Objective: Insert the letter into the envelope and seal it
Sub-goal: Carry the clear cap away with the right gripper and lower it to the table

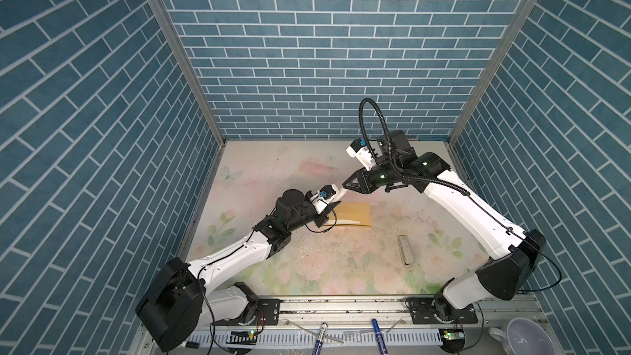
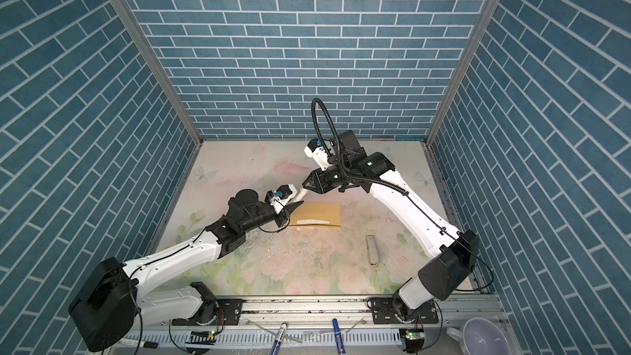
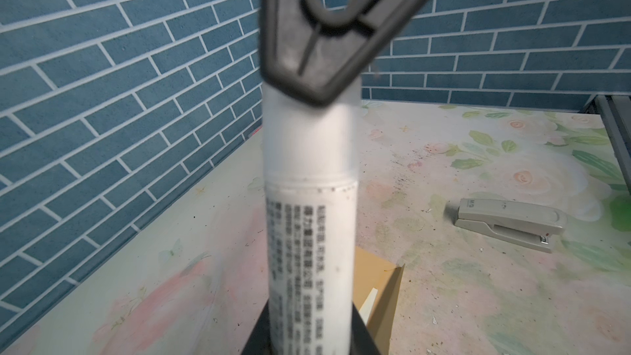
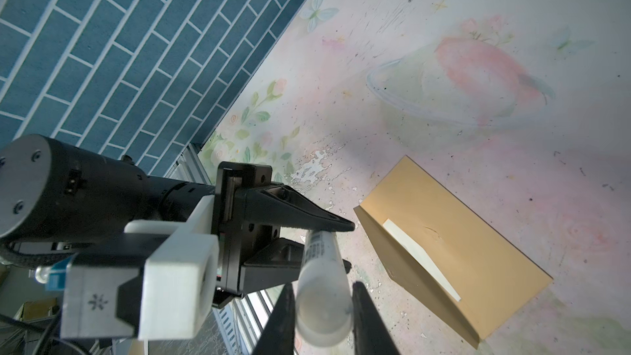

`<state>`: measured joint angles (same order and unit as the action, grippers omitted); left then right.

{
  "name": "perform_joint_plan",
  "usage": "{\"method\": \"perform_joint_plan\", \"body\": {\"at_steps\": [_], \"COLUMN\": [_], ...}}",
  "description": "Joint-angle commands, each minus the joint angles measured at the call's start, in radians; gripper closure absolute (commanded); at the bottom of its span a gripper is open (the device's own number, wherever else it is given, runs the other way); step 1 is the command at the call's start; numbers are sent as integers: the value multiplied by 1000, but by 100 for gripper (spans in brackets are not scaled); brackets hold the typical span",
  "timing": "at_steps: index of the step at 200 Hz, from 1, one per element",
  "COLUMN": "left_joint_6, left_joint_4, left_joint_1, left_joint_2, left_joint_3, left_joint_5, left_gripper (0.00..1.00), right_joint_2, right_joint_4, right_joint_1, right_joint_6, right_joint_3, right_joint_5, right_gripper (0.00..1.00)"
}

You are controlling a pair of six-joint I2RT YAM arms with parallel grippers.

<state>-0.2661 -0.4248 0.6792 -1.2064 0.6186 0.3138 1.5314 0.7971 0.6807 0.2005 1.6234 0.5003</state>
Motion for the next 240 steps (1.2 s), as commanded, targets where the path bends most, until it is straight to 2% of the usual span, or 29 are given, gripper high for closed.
{"method": "perform_joint_plan", "body": {"at_steps": [1, 134, 187, 218, 240], "left_joint_6": [-1, 4, 13, 15, 14], "left_joint_4": [2, -10, -14, -11, -7], "left_joint_1": [-1, -1, 0, 0, 0], "left_joint_2": [-2, -9, -2, 4, 12], "left_joint_3": [16, 4, 2, 1, 0], "left_joint_5": [19, 25, 27, 27, 27], "left_gripper": [100, 100, 100, 100, 100], "right_joint_2": [-39, -76, -43, 53, 138], "right_joint_4": [10, 9, -1, -23, -65], "right_joint_1": [-6, -50, -193, -293, -354], "right_joint_6": [-63, -61, -31, -32, -28], "right_joint_3": [62, 66, 14, -15, -33], "right_joint_5": [-57, -58, -184, -283, -297], "right_gripper": [100, 100, 100, 100, 100]}}
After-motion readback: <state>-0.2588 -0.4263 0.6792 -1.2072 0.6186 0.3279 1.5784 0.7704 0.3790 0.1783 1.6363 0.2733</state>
